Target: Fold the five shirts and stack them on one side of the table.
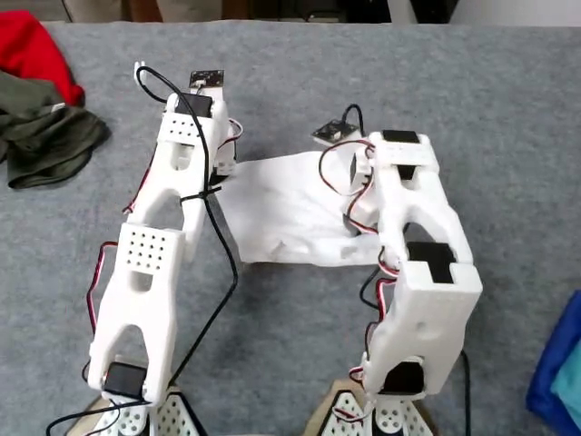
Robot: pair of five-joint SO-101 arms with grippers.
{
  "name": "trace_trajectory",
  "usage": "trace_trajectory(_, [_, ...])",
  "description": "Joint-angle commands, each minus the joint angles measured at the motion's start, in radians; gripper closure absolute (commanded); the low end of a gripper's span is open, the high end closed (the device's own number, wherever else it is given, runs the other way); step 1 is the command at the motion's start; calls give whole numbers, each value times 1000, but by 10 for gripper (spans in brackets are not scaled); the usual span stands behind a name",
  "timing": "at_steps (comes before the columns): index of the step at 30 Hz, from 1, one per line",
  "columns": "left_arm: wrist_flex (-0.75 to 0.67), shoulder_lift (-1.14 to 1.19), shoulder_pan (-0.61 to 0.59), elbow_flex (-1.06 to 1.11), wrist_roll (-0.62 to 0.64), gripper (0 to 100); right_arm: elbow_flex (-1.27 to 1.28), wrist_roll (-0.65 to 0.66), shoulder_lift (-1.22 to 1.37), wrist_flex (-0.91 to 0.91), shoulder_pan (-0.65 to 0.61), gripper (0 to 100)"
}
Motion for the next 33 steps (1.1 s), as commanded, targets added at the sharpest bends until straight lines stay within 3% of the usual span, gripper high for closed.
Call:
trace_trajectory(1, [-6,1,5,-31,-6,977,-53,18,-41,38,39,993])
trace_trajectory(6, [11,-7,14,-44,-3,978,-211,23,-41,160,-39,993])
trace_trajectory(10, [152,-74,14,-187,-9,977,-389,18,-41,288,-93,993])
trace_trajectory(13, [163,-150,17,-198,-20,978,-524,-3,-36,387,-108,993])
trace_trajectory(18, [164,-403,153,152,-18,980,-631,-32,-38,474,-101,993])
trace_trajectory(25, [150,-694,330,589,72,980,-568,-48,-33,466,-51,993])
trace_trajectory(33, [37,-690,347,815,78,979,-374,-41,-2,138,-42,993])
